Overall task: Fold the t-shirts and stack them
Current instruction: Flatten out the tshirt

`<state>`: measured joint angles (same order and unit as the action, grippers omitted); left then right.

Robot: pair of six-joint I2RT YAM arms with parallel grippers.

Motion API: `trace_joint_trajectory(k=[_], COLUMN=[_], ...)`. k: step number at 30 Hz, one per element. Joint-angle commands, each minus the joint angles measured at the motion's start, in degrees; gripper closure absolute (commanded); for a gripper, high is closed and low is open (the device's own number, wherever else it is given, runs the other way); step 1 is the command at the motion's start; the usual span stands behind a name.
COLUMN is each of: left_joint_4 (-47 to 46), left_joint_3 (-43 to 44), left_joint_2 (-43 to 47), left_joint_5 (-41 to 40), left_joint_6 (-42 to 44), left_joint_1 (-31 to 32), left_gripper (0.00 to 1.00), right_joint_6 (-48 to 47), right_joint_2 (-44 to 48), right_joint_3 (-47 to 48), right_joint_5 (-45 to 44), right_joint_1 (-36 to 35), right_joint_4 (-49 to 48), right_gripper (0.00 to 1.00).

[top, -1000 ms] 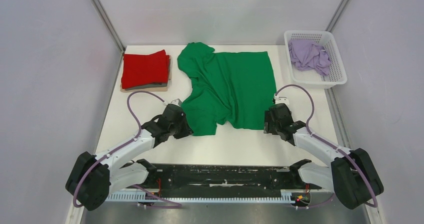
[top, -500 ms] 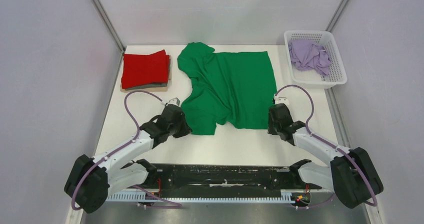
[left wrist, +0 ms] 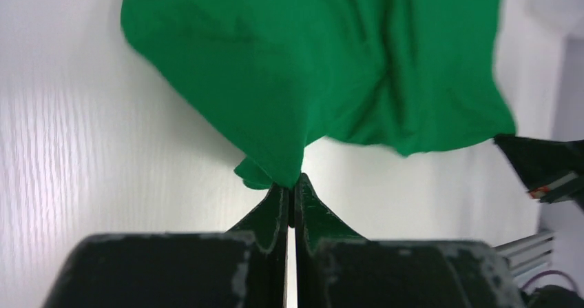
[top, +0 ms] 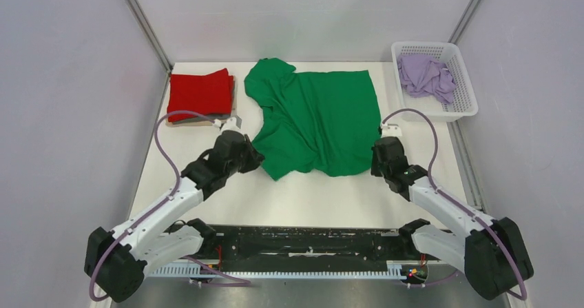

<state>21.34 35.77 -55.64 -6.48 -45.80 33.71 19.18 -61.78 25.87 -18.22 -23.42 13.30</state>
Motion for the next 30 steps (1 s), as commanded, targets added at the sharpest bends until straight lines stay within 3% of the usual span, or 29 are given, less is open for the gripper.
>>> trace_joint_trajectory(k=[1,7,14,25,30], left_joint_4=[-0.7,1.1,3.2,7.4,8.9], left_joint_3=[12.0,25.7,41.9,67.3,76.9], left_joint_2=[5.2,10.8,14.2,11.0,9.3], left_joint_5=[-6.6,-11.7,-11.5,-5.8,3.7], left_joint_6=[4.0,7.8,13.4,21.2,22.2], left_joint_1=[-0.2,-0.3,-0.2,-0.2,-0.2], left_gripper=[0.98,0.98,0.98,0.98,0.98], right_joint_6=[-2.8,-6.7,-11.3,-14.1,-14.2], right_joint_2=[7.0,13.9,19.6,23.5,24.7], right_joint_3=[8.2,19.8,32.1,52.2,58.2], right_joint_5=[-3.4,-4.6,-0.9,9.7,14.0], right_joint_1=[-0.1,-0.1,-0.1,-0.1,-0.1], right_joint_4=[-2.3,1.3,3.9,9.5,12.6], right_gripper=[1.00,1.00,1.00,1.00,1.00])
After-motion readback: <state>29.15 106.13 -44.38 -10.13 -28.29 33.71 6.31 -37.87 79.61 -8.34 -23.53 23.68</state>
